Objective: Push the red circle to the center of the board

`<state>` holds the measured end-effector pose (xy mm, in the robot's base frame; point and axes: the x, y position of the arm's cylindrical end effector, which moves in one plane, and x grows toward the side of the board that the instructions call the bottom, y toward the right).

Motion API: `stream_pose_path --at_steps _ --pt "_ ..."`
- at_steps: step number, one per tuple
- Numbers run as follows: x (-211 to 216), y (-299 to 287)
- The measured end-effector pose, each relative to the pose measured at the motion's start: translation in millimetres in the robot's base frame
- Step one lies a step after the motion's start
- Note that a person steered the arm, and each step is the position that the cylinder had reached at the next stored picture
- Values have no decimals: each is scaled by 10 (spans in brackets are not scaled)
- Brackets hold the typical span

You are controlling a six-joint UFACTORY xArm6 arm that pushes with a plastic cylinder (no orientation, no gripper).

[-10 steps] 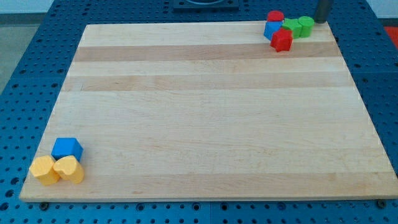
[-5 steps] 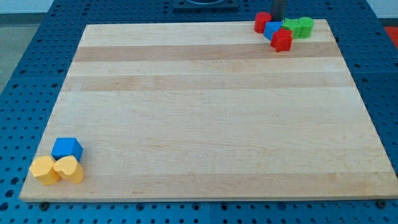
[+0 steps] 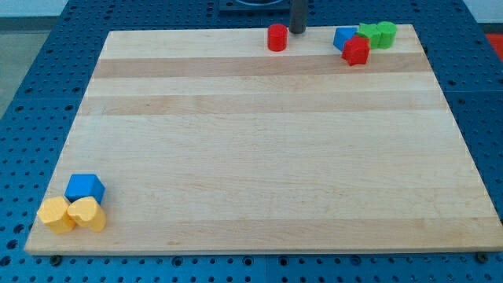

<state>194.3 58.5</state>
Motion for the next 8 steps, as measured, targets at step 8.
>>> stream_pose_path --at_steps 8 --pt "1591 -43"
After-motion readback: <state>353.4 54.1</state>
